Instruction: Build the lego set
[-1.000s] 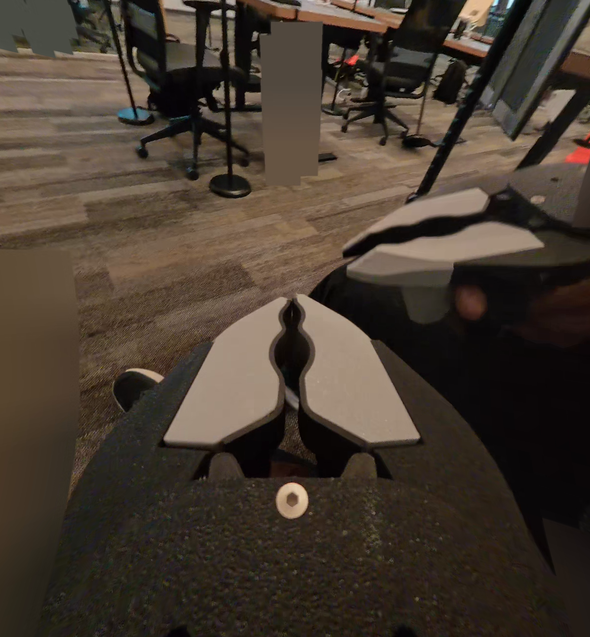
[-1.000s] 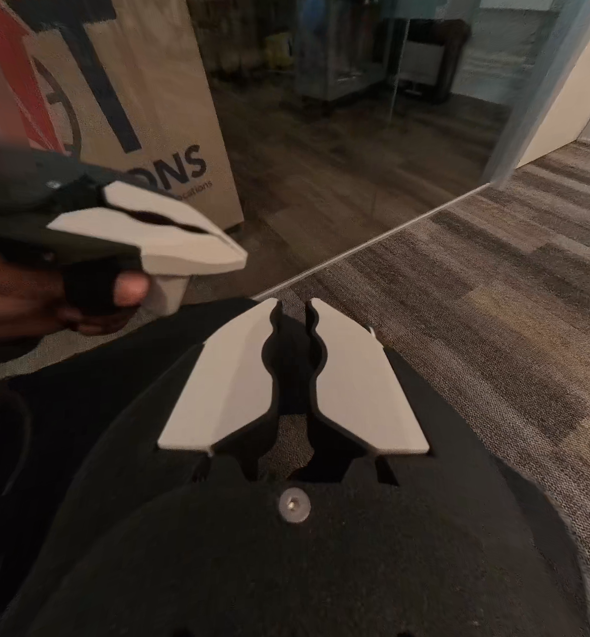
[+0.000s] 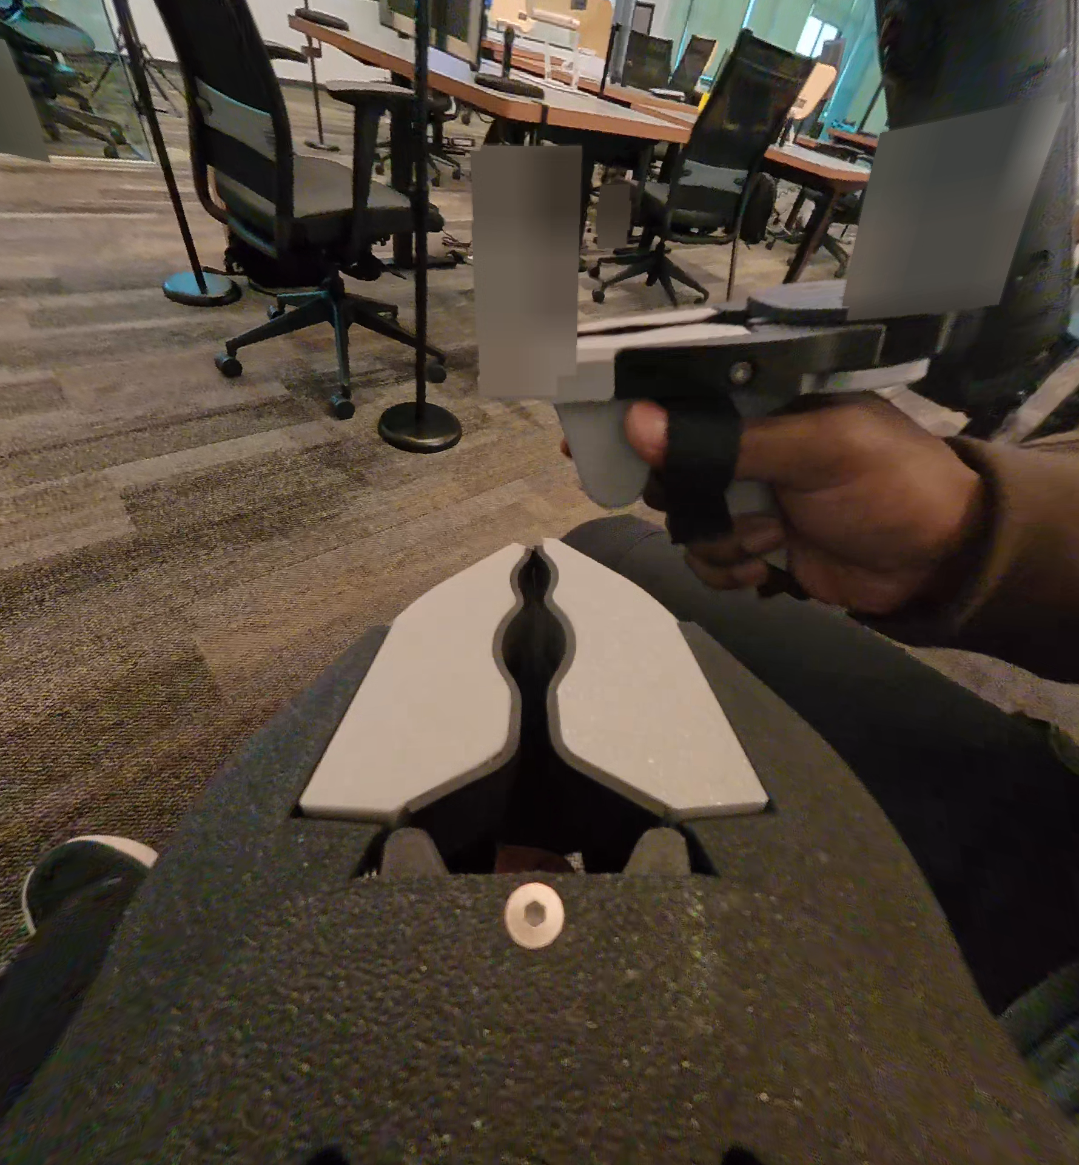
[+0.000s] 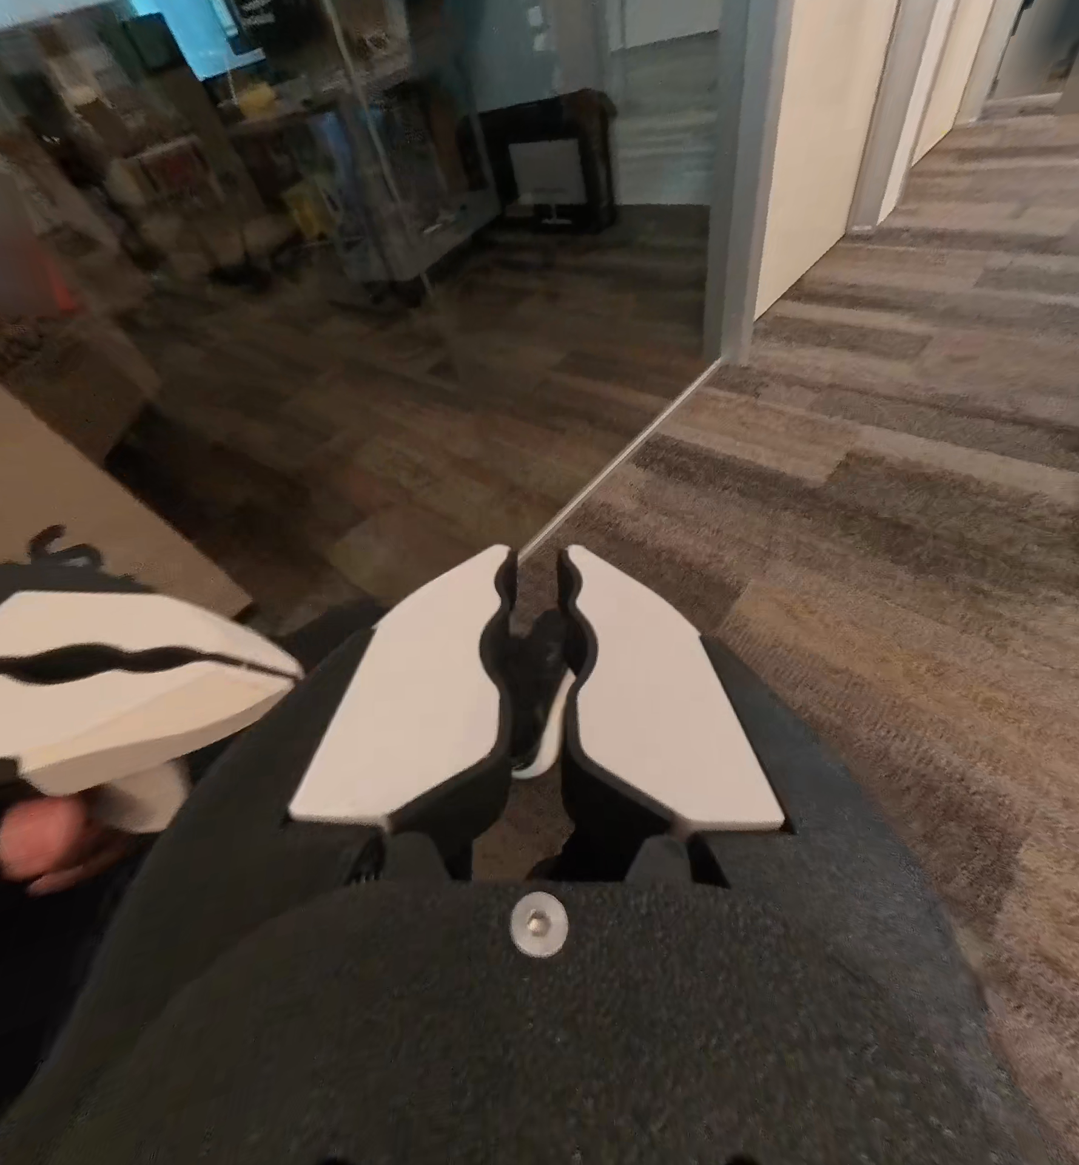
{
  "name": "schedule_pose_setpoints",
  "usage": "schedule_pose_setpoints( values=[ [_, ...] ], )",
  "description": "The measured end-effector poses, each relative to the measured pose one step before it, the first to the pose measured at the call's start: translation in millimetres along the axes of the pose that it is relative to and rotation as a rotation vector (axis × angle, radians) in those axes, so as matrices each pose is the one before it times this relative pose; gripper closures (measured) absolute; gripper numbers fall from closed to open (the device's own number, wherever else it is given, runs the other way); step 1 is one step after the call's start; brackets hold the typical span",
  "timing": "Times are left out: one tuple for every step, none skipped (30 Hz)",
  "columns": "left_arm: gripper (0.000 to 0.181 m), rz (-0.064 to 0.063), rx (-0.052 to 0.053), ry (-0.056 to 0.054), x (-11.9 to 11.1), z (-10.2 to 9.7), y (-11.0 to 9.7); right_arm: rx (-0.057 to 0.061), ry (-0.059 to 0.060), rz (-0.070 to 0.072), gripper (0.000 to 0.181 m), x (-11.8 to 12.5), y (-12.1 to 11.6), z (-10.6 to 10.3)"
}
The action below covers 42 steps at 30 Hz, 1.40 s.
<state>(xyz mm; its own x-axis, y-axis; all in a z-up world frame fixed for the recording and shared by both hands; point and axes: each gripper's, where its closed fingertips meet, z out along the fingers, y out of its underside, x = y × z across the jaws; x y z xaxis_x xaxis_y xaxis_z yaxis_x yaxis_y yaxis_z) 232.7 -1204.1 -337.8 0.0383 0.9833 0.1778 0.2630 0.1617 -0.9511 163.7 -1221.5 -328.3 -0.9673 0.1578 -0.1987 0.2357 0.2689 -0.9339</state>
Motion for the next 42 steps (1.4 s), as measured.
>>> schedule_pose_setpoints(
  values=[
    [0.181, 0.0013, -0.0029, -0.0027, -9.36, 2.77, -2.61, 0.0099, 0.0158, -0.0226, 0.170, 8.16, -7.12, 11.14],
    [0.181, 0.0089, -0.0077, -0.0012, -8.88, 3.67, -1.43, 0.0086, 0.0117, -0.0094, 0.170, 8.07, -4.98, 10.24],
    [0.181, 0.0127, -0.0128, -0.0024, -9.15, 5.26, 0.34, 0.0068, 0.0032, 0.0002, 0.170, 7.51, -3.07, 8.99],
    [0.181, 0.0121, -0.0180, -0.0020, -9.23, 7.15, 2.34, 0.0060, -0.0002, -0.0010, 0.170, 7.76, -1.23, 7.54],
    [0.181, 0.0084, -0.0204, -0.0027, -9.27, 9.27, 3.86, 0.0041, 0.0048, -0.0073, 0.170, 9.40, 0.85, 6.07],
    [0.181, 0.0031, -0.0184, -0.0031, -9.20, 11.25, 4.74, 0.0011, 0.0055, -0.0095, 0.170, 10.77, 3.08, 5.30],
    [0.181, -0.0020, -0.0178, -0.0009, -8.46, 13.52, 5.41, -0.0031, 0.0033, -0.0070, 0.170, 11.96, 5.54, 4.79],
    [0.181, -0.0042, -0.0191, 0.0006, -7.97, 16.06, 5.86, -0.0063, 0.0064, -0.0033, 0.170, 14.21, 7.56, 4.39],
    [0.181, -0.0024, -0.0211, 0.0035, -7.41, 18.17, 5.58, -0.0087, 0.0098, 0.0029, 0.170, 16.32, 9.01, 4.22],
    [0.181, 0.0021, -0.0189, 0.0074, -6.52, 20.26, 4.40, -0.0069, 0.0102, 0.0095, 0.170, 18.13, 9.28, 4.05],
    [0.181, 0.0091, -0.0153, 0.0121, -5.75, 22.24, 2.69, -0.0021, 0.0130, 0.0158, 0.170, 20.17, 8.74, 4.13],
    [0.181, 0.0161, -0.0122, 0.0147, -5.32, 24.17, 1.43, 0.0001, 0.0164, 0.0206, 0.170, 22.25, 7.83, 4.61],
    [0.181, 0.0178, -0.0112, 0.0128, -5.69, 25.71, 0.30, -0.0013, 0.0179, 0.0221, 0.170, 24.24, 6.88, 5.38],
    [0.181, 0.0144, -0.0064, 0.0140, -5.24, 27.01, -1.18, 0.0014, 0.0214, 0.0215, 0.170, 26.27, 4.71, 5.85],
    [0.181, 0.0101, -0.0027, 0.0195, -4.11, 27.98, -2.74, 0.0089, 0.0273, 0.0211, 0.170, 28.13, 1.85, 5.79],
    [0.181, 0.0079, -0.0051, 0.0235, -3.04, 28.25, -4.06, 0.0137, 0.0299, 0.0204, 0.170, 29.13, -0.87, 5.67],
    [0.181, 0.0079, -0.0048, 0.0251, -2.05, 28.03, -5.76, 0.0158, 0.0338, 0.0185, 0.170, 29.89, -2.76, 5.64],
    [0.181, 0.0107, -0.0003, 0.0251, -1.15, 27.37, -8.14, 0.0153, 0.0371, 0.0171, 0.170, 29.98, -4.23, 5.49],
    [0.181, 0.0144, 0.0032, 0.0265, 0.11, 26.57, -10.28, 0.0155, 0.0385, 0.0185, 0.170, 29.50, -5.52, 5.16],
    [0.181, 0.0169, 0.0049, 0.0266, 1.15, 26.04, -12.50, 0.0199, 0.0404, 0.0214, 0.170, 28.72, -7.48, 4.19],
    [0.181, 0.0193, 0.0058, 0.0280, 2.27, 24.98, -14.78, 0.0233, 0.0393, 0.0221, 0.171, 27.11, -9.75, 3.12],
    [0.181, 0.0210, 0.0062, 0.0273, 3.15, 24.10, -16.98, 0.0252, 0.0383, 0.0179, 0.171, 25.51, -11.78, 2.01],
    [0.181, 0.0222, 0.0088, 0.0259, 3.72, 22.92, -19.30, 0.0279, 0.0423, 0.0119, 0.171, 24.36, -13.71, 0.82],
    [0.181, 0.0213, 0.0102, 0.0270, 4.56, 21.81, -21.29, 0.0284, 0.0447, 0.0078, 0.171, 23.47, -14.90, 0.09],
    [0.181, 0.0219, 0.0102, 0.0323, 5.88, 20.68, -22.67, 0.0249, 0.0469, 0.0085, 0.171, 22.87, -15.00, -0.09],
    [0.181, 0.0273, 0.0109, 0.0367, 6.60, 19.60, -23.96, 0.0205, 0.0492, 0.0139, 0.171, 22.62, -14.81, -0.07],
    [0.181, 0.0353, 0.0094, 0.0374, 6.71, 18.38, -24.55, 0.0196, 0.0481, 0.0194, 0.171, 21.85, -15.29, -0.24],
    [0.181, 0.0411, 0.0041, 0.0341, 5.63, 17.36, -24.68, 0.0196, 0.0447, 0.0174, 0.171, 20.53, -16.12, -0.34],
    [0.181, 0.0427, 0.0017, 0.0295, 4.27, 15.76, -25.54, 0.0153, 0.0453, 0.0115, 0.172, 19.47, -16.17, -0.49],
    [0.181, 0.0416, 0.0036, 0.0288, 3.69, 13.74, -26.66, 0.0132, 0.0470, 0.0058, 0.172, 18.78, -16.29, -0.83],
    [0.181, 0.0419, 0.0069, 0.0278, 3.16, 11.31, -27.88, 0.0107, 0.0463, 0.0040, 0.172, 17.70, -15.92, -0.95],
    [0.180, 0.0437, 0.0123, 0.0209, 2.00, 8.91, -28.37, 0.0059, 0.0412, 0.0053, 0.172, 16.21, -15.24, -1.19],
    [0.180, 0.0438, 0.0211, 0.0184, 1.65, 6.72, -28.58, 0.0057, 0.0339, 0.0073, 0.172, 13.91, -15.18, -1.53],
    [0.180, 0.0424, 0.0291, 0.0215, 1.84, 5.40, -27.43, 0.0091, 0.0264, 0.0095, 0.172, 11.77, -15.65, -1.88],
    [0.180, 0.0410, 0.0307, 0.0233, 1.88, 4.91, -24.37, 0.0128, 0.0212, 0.0067, 0.172, 10.02, -15.79, -1.84],
    [0.181, 0.0408, 0.0294, 0.0236, 1.67, 5.27, -20.00, 0.0133, 0.0185, -0.0025, 0.172, 8.42, -15.21, -0.96],
    [0.181, 0.0414, 0.0251, 0.0258, 1.49, 6.27, -15.29, 0.0112, 0.0158, -0.0095, 0.172, 7.62, -13.80, 0.20],
    [0.181, 0.0414, 0.0188, 0.0299, 1.59, 7.33, -10.32, 0.0092, 0.0164, -0.0091, 0.172, 7.80, -12.27, 1.04],
    [0.181, 0.0358, 0.0133, 0.0277, 0.87, 8.26, -5.78, 0.0114, 0.0202, -0.0081, 0.172, 8.54, -10.68, 1.33],
    [0.181, 0.0242, 0.0073, 0.0264, 0.36, 9.15, -1.61, 0.0177, 0.0237, -0.0067, 0.172, 8.98, -9.25, 1.21],
    [0.181, 0.0097, 0.0017, 0.0299, 0.49, 9.78, 2.02, 0.0214, 0.0281, -0.0024, 0.172, 10.04, -7.02, 1.54],
    [0.181, -0.0021, -0.0013, 0.0339, 0.72, 10.49, 4.72, 0.0157, 0.0277, -0.0009, 0.172, 10.40, -3.54, 2.65]
  ],
)
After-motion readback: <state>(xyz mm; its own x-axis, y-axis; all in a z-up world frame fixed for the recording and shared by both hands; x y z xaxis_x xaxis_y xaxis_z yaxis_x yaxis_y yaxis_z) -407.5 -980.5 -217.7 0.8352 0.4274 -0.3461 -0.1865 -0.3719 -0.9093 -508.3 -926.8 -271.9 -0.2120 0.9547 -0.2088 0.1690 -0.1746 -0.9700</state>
